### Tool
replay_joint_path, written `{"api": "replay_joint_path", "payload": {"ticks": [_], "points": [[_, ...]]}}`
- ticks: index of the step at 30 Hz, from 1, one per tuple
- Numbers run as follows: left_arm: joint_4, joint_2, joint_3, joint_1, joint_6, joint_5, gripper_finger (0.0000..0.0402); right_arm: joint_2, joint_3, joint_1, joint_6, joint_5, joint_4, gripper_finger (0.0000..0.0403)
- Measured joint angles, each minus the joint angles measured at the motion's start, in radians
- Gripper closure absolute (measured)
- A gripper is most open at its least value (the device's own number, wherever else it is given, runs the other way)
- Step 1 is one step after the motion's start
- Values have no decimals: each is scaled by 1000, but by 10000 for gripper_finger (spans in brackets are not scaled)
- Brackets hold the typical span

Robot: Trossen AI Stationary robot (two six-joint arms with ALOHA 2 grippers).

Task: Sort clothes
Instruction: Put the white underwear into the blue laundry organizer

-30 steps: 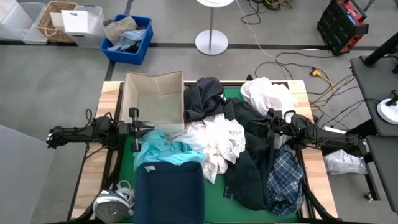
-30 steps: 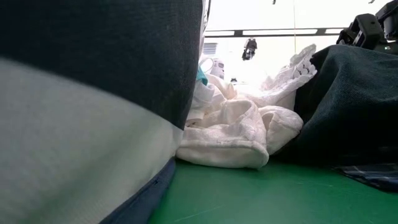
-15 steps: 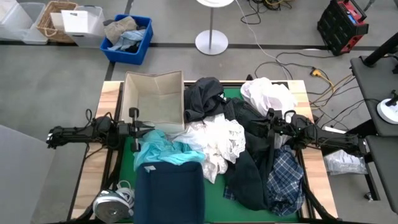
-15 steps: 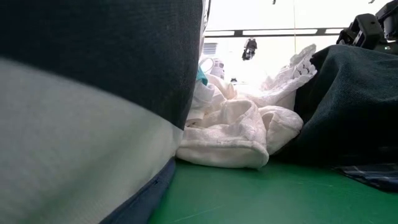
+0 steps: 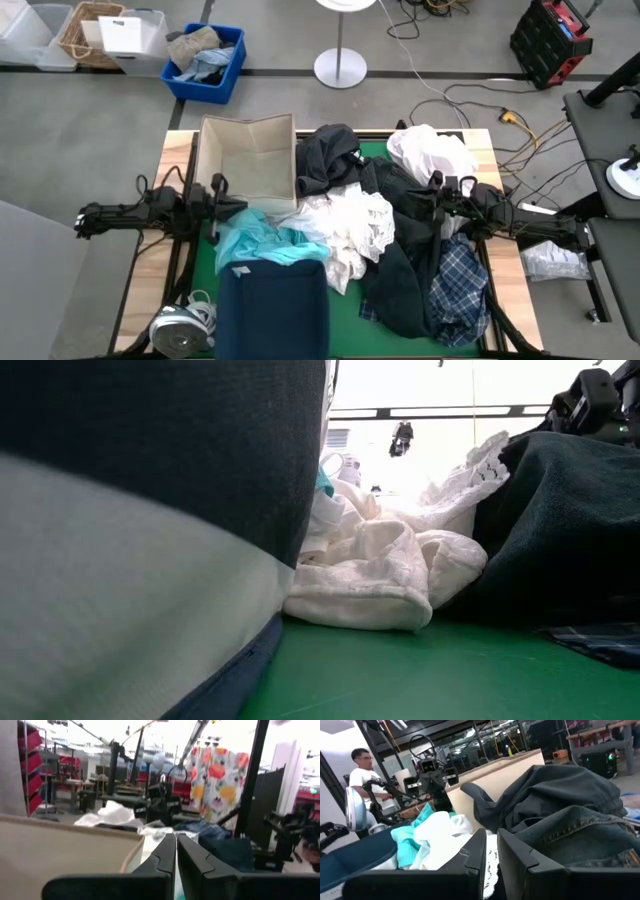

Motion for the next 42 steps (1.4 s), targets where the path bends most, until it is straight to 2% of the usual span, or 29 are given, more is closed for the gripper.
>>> {"api": "replay_joint_path", "payload": {"ticks": [10, 16, 21, 24, 28, 34, 42], "points": [[177, 1, 0, 0, 27, -27, 402, 2, 59, 0, -127, 1, 33, 364], [338, 27, 1, 0, 164, -29, 402, 2, 126, 0, -145, 25, 32, 364], [315, 90, 61, 0, 187, -83, 402, 4, 194, 0, -126, 27, 33, 364], [219, 159, 127, 1, 204, -133, 402, 34, 242, 0, -154, 27, 34, 364], [21, 264, 256, 1, 210, -160, 402, 142, 338, 0, -200, 13, 22, 364], [-263, 422, 446, 0, 206, -160, 402, 418, 532, 0, -283, 7, -53, 364], [-297, 561, 501, 0, 224, -161, 402, 753, 796, 0, -392, 4, -221, 364]]}}
